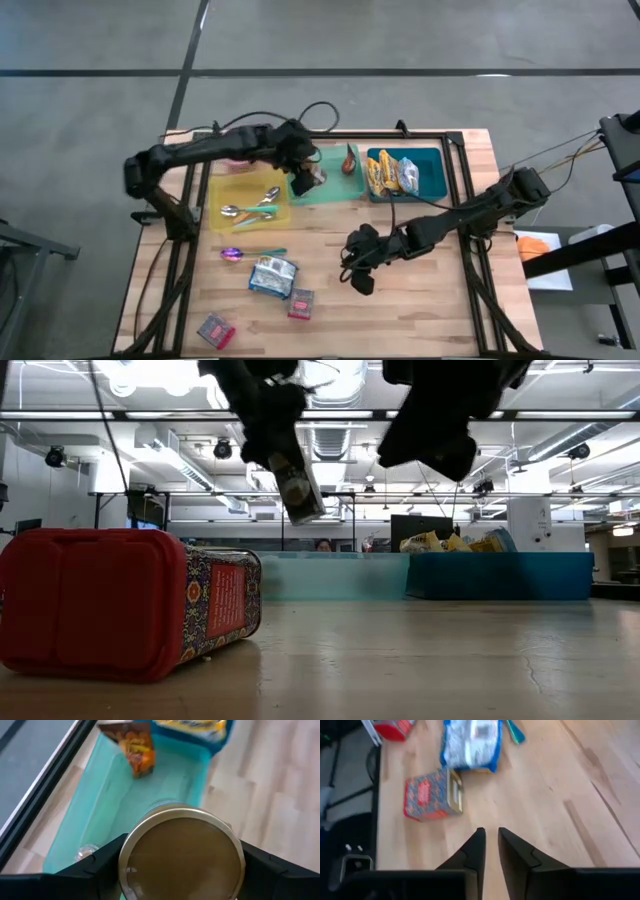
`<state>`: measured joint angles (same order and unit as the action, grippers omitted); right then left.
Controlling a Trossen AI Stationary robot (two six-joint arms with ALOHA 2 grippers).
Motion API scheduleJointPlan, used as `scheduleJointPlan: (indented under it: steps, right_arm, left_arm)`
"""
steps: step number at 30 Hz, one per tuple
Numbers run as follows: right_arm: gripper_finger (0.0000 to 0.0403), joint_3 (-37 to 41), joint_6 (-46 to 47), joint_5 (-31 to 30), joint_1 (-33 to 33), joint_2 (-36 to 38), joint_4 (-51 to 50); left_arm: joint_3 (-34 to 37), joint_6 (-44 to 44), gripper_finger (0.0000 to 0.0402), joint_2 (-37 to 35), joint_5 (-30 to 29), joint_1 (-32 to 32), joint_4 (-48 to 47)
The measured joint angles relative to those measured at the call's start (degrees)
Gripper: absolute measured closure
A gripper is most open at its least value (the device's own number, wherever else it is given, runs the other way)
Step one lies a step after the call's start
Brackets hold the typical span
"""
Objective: Pick & Place Food Item
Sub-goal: Put the golden seasoning bottle into the green bin
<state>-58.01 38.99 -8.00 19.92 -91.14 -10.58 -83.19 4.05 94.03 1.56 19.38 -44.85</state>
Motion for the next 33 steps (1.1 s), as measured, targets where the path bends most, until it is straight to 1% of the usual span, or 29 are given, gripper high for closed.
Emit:
scheduleJointPlan:
  steps: [6,8,12,15,18,22,27,33]
  right_arm:
    - [0.0379,0.17,-2.75,-0.02,-0.07,0.13,-0.33]
    - [0.0384,0.17,-2.97,0.34,-0.08,0.47,-1.95]
    - [0.0385,0.17,-4.29,0.47,-0.07,1.37,-6.29]
    - [0.0386,0.17,-4.97,0.46,-0.07,2.04,-9.83]
    - [0.0386,0.17,-5.33,0.43,-0.07,2.45,-12.55]
    - [0.0386,0.17,-7.13,0.35,-0.13,2.65,-13.02]
    - [0.0386,0.17,-10.36,0.32,-0.55,2.63,-12.82]
    - [0.0386,0.17,-10.56,-1.17,-1.47,2.63,-12.78]
  left_arm:
    - [-15.15,0.26,0.0118,12.68,-0.69,2.99,-11.08]
    - [-19.57,-0.03,0.0118,16.26,-0.90,3.82,-13.80]
    - [-26.90,-0.46,0.0118,21.06,-0.61,5.32,-18.16]
    - [-29.83,-0.46,0.0118,23.28,-0.57,6.76,-20.54]
    - [-29.97,0.23,0.0118,24.32,-1.00,8.09,-21.46]
    - [-28.67,0.87,0.0118,24.71,-0.59,9.68,-22.25]
    - [-25.76,1.36,0.0118,24.87,-0.91,10.68,-19.46]
    - [-20.74,1.51,0.0118,24.87,-0.44,10.66,-14.73]
